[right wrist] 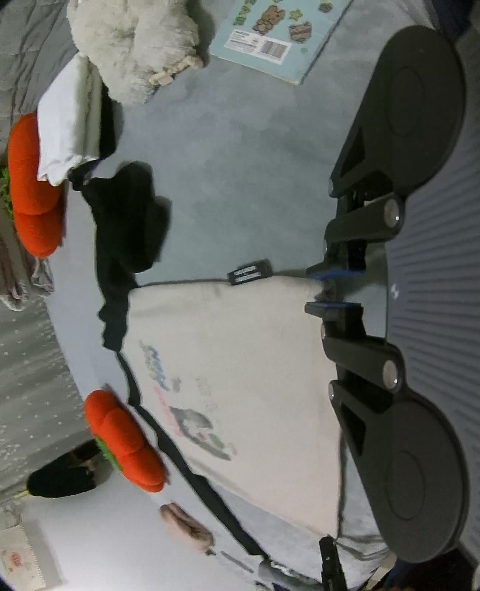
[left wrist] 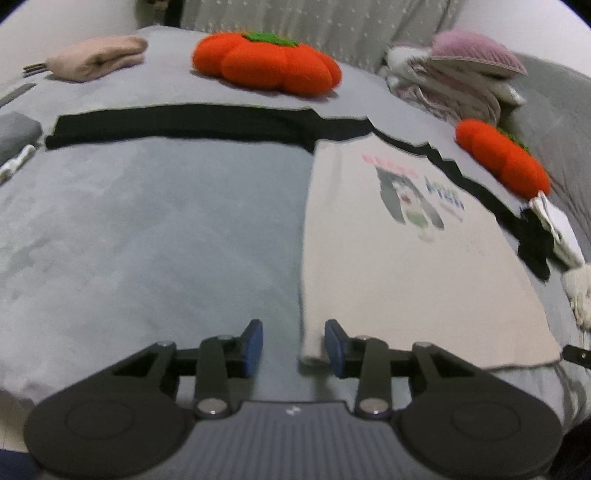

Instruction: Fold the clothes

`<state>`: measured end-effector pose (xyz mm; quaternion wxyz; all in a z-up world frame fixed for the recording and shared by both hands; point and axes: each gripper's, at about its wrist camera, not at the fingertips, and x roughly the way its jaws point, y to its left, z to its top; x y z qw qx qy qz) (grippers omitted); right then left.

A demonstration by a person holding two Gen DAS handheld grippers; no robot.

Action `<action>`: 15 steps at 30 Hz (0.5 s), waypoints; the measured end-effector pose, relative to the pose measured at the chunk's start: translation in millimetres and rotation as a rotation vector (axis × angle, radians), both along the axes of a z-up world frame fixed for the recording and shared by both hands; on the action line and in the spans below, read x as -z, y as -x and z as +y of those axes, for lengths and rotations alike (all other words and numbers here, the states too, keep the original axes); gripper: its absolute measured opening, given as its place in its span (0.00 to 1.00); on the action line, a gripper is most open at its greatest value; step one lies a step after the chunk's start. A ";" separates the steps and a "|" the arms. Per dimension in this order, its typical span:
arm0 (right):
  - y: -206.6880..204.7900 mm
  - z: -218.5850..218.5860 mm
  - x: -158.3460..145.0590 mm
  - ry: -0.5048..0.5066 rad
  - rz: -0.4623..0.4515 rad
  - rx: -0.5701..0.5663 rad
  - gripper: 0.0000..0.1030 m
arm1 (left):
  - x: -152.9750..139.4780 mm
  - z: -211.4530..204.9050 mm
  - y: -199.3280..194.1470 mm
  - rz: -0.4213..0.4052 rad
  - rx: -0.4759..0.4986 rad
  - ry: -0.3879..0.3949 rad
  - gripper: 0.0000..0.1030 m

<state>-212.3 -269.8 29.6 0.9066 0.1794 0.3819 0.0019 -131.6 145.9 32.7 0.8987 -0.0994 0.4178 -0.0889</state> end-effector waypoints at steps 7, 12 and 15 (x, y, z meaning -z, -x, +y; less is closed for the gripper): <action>-20.1 5.9 -6.7 0.041 -0.019 -0.041 0.25 | -12.7 -11.0 -25.9 -0.028 0.008 0.018 0.37; -57.2 23.8 -3.8 0.088 0.021 -0.138 0.25 | -14.1 -32.8 -59.1 -0.021 0.030 -0.016 0.37; -83.1 35.1 -0.5 0.150 0.042 -0.201 0.25 | -10.1 -39.8 -83.3 0.000 0.012 -0.038 0.37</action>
